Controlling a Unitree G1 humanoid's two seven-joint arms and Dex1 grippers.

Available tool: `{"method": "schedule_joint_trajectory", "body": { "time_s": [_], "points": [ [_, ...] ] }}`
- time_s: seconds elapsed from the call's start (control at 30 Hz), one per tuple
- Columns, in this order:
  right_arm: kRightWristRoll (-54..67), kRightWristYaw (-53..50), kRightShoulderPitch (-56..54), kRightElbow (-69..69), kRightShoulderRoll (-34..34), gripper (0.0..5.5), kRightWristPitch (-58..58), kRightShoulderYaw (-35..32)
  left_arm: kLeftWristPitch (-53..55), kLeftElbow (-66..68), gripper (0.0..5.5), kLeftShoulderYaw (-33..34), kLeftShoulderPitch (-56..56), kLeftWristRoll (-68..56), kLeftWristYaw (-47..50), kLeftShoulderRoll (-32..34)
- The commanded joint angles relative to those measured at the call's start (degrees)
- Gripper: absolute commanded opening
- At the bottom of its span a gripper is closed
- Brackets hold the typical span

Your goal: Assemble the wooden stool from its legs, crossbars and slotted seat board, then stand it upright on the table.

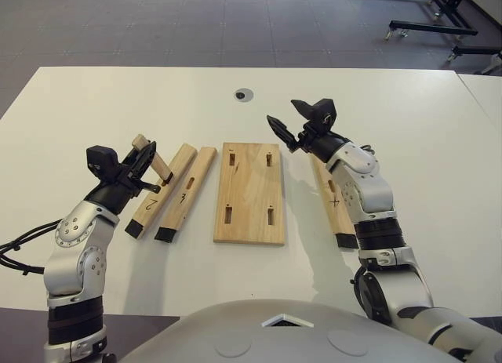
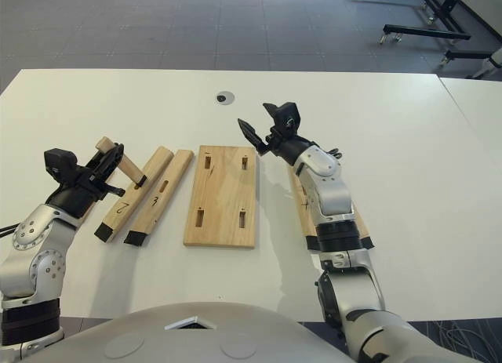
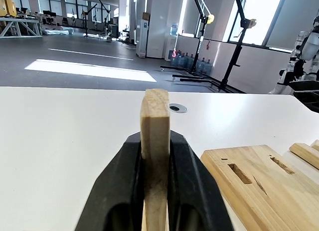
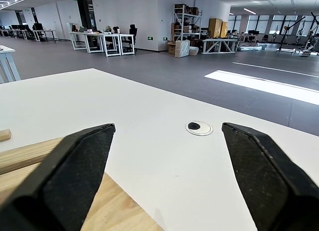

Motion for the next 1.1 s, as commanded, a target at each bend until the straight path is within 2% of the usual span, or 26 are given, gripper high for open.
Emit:
{"method": "schedule_joint_trajectory", "body": {
  "time_s": [0.03, 0.33, 0.63, 1.1],
  "points": [
    [-0.05, 0.20, 0.07, -1.70, -0.28, 3.96, 1.13, 0.33, 0.98, -0.92, 0.39, -0.01, -0.19, -0.53, 0.29, 0.32],
    [-0.24, 0.16, 0.15, -1.66, -0.96, 3.96, 1.40, 0.09, 0.71, -3.05, 0.39, -0.15, 1.59, -0.43, 1.30, -0.38],
    [0.20, 0.67, -0.23, -1.48, -1.25, 3.96, 2.31, -0.28, -1.36, 0.62, 0.39, 0.33, 1.70, 1.51, 1.87, -0.44],
    [0.25, 1.32, -0.12, -1.44, -1.33, 3.96, 2.92, -0.74, -3.82, 3.33, 0.39, -4.15, 3.07, 7.38, 2.80, -0.34]
  ]
}}
